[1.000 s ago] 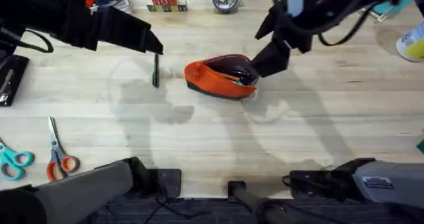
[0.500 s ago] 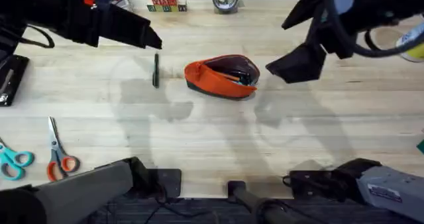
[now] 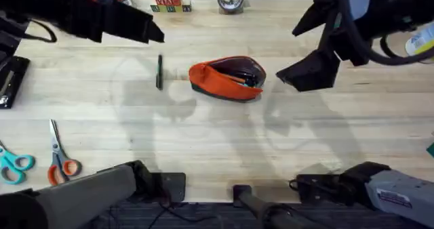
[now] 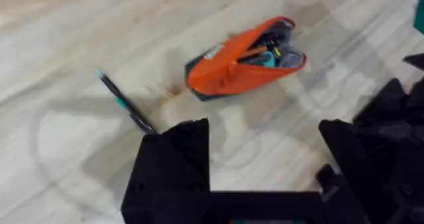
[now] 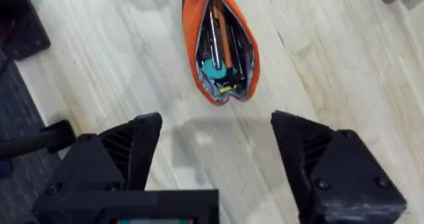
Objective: Unzip the bag, pick up the pens from the table one at a time and place them inside, then zip the bag closed.
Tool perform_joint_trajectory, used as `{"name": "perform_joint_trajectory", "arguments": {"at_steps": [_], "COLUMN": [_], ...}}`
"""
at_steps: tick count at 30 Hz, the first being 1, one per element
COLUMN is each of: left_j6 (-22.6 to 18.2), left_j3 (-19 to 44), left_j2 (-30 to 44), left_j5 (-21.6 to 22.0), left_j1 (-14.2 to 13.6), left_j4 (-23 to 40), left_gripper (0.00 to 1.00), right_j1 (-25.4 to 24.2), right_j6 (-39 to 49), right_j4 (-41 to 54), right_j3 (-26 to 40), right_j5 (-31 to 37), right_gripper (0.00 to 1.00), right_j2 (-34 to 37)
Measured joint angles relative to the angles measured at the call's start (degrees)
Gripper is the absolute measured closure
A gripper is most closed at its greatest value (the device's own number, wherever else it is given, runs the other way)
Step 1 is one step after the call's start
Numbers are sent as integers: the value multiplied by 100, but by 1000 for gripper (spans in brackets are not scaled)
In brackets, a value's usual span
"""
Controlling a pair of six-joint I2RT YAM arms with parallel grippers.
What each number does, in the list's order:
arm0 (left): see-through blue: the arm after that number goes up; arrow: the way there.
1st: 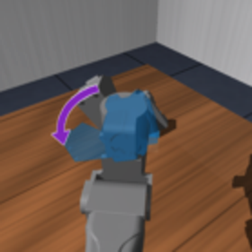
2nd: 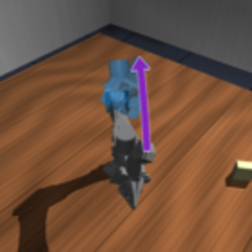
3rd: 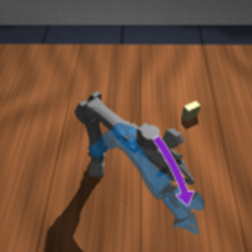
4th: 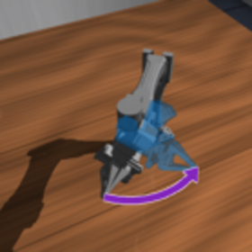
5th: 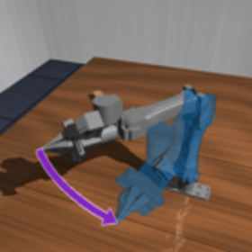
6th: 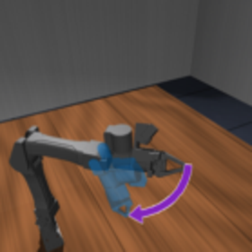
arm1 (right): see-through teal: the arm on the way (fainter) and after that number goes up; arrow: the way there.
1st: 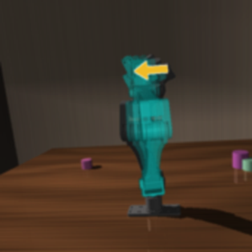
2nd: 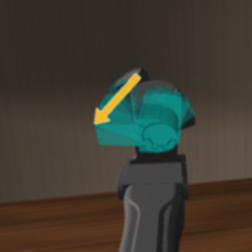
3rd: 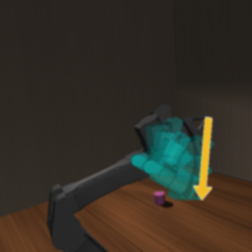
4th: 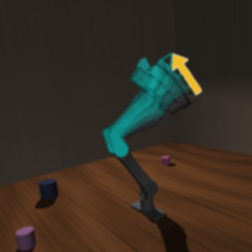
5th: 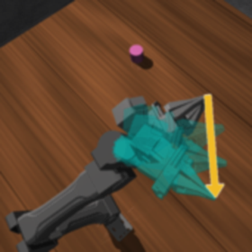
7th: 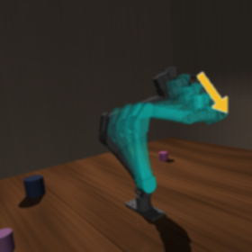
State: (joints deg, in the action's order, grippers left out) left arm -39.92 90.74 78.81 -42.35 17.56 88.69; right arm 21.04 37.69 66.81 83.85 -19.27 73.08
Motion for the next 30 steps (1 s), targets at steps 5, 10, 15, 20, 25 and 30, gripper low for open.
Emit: {"name": "perform_joint_trajectory", "arguments": {"at_steps": [5,10,15,20,25,30], "left_j6": [730,1725,2638,3472,3808,4091], "left_j3": [0,0,0,0,0,0], "left_j2": [0,0,5,240,882,1699], "left_j5": [281,1107,2176,3015,3343,3424], "left_j1": [0,-78,-554,-1094,-1272,-1272], "left_j4": [-628,-1061,-1179,-1181,-1209,-1508], "left_gripper": [6,6,6,6,6,6], "right_j1": [0,0,0,0,0,0], "right_j6": [0,0,0,0,0,0], "right_j4": [1,68,79,81,81,81], "right_j3": [0,0,0,0,0,0], "right_j5": [1,0,2,2,2,2], "right_gripper": [4,4,4,3,4,4], "right_j2": [0,0,0,0,2,0]}}
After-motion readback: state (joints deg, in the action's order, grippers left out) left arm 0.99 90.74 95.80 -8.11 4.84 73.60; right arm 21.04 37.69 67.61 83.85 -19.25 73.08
